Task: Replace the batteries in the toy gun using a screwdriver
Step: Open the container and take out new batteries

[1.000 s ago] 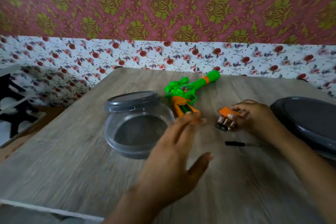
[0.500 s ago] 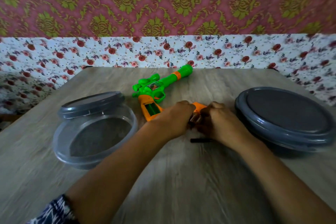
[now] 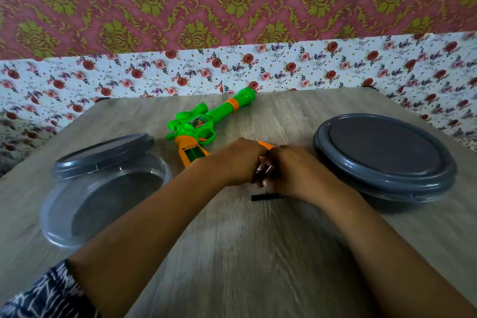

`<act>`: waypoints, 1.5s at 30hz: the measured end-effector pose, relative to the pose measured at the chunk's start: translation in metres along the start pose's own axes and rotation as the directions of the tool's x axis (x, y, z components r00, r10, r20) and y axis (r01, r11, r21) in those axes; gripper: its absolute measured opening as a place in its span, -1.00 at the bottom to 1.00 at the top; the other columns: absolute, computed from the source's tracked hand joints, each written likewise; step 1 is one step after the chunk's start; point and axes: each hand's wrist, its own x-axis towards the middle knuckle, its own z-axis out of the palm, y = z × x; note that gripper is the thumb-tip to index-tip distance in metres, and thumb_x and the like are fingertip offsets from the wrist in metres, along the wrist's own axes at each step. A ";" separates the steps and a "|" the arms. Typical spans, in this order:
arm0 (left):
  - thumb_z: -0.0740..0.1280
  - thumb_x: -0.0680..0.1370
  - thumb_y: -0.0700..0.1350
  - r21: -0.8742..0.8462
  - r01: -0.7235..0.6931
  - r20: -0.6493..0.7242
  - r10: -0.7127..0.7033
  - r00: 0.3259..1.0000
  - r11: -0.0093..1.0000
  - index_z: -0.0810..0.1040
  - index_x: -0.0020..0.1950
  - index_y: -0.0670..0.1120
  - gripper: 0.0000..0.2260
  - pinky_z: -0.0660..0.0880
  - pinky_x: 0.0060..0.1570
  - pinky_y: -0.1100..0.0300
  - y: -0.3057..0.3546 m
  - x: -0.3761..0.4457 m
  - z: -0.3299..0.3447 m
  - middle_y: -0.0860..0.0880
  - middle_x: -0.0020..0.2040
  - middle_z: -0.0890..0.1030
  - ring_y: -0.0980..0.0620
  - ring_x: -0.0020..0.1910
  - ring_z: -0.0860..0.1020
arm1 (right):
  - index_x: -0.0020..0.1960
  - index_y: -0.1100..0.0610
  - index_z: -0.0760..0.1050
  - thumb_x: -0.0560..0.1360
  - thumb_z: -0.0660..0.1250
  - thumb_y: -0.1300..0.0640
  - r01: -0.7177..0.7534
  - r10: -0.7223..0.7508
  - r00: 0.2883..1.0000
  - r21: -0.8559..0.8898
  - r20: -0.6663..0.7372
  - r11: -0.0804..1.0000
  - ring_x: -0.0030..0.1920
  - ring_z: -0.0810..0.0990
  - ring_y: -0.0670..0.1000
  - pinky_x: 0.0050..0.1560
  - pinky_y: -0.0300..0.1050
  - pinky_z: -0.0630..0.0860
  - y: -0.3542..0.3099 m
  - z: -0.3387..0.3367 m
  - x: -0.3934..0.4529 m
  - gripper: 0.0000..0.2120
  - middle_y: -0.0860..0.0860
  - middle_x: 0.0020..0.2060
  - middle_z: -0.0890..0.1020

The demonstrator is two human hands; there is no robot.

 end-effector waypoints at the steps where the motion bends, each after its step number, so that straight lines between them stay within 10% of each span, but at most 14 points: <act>1: 0.44 0.42 -0.20 -0.009 -0.005 0.001 0.005 1.000 1.000 0.55 0.19 -0.08 -0.66 0.23 -0.22 0.33 0.000 0.000 0.000 -0.10 0.11 0.62 -0.05 0.12 0.55 | 0.00 -0.01 0.52 0.30 0.40 0.02 -0.005 0.005 1.000 0.003 0.000 1.000 -0.07 0.61 0.02 -0.19 -0.22 0.43 0.000 0.001 0.001 -0.72 0.00 -0.10 0.65; 11: 0.46 0.42 -0.18 -0.008 -0.017 0.032 0.017 0.999 1.000 0.57 0.19 -0.05 -0.66 0.32 -0.15 0.30 -0.002 0.005 0.000 -0.08 0.13 0.61 -0.03 0.10 0.55 | -0.22 -0.02 0.28 0.40 0.33 0.13 -0.031 0.031 0.999 -0.005 -0.007 0.999 -0.07 0.57 0.11 -0.25 -0.20 0.26 -0.007 -0.013 -0.013 -0.80 0.09 -0.09 0.62; 23: 0.50 0.38 -0.04 -0.003 0.009 -0.139 -0.009 0.990 1.000 0.51 0.28 -0.06 -0.51 0.38 0.11 0.19 -0.014 -0.036 -0.023 -0.05 0.19 0.56 -0.02 0.17 0.50 | -0.08 0.19 0.54 0.42 0.35 0.06 -0.123 0.126 0.992 0.151 -0.009 0.981 -0.10 0.58 0.09 -0.10 -0.04 0.50 -0.011 -0.016 -0.012 -0.80 0.11 -0.13 0.63; 27: 0.50 0.36 -0.01 -0.010 0.035 -0.204 -0.036 0.978 0.999 0.51 0.27 -0.02 -0.50 0.30 0.04 0.33 -0.035 -0.086 -0.046 0.00 0.21 0.57 0.05 0.17 0.50 | -0.18 0.09 0.55 0.37 0.41 -0.02 -0.140 0.158 0.987 0.282 -0.042 0.949 -0.20 0.59 -0.05 -0.21 -0.27 0.44 -0.021 -0.013 -0.011 -0.82 0.01 -0.22 0.65; 34: 0.48 0.38 0.01 0.036 0.239 -0.255 -0.222 0.941 0.970 0.47 0.32 0.07 -0.49 0.29 -0.06 0.39 -0.084 -0.176 -0.065 0.03 0.23 0.55 0.10 0.11 0.50 | -0.07 0.07 0.58 0.36 0.45 -0.01 0.220 -0.222 0.974 0.455 -0.051 0.863 -0.19 0.58 -0.10 -0.14 -0.14 0.52 -0.112 -0.026 0.003 -0.79 -0.03 -0.22 0.63; 45: 0.43 0.44 -0.04 0.028 0.330 -0.022 -0.329 0.944 0.944 0.54 0.18 -0.06 -0.67 0.54 0.02 0.17 -0.127 -0.189 -0.037 -0.01 0.04 0.63 0.05 -0.03 0.59 | -0.16 0.16 0.52 0.38 0.39 -0.05 0.410 -0.373 0.890 -0.106 0.261 0.906 -0.10 0.59 0.20 -0.32 -0.17 0.28 -0.200 -0.001 0.039 -0.74 0.23 -0.15 0.60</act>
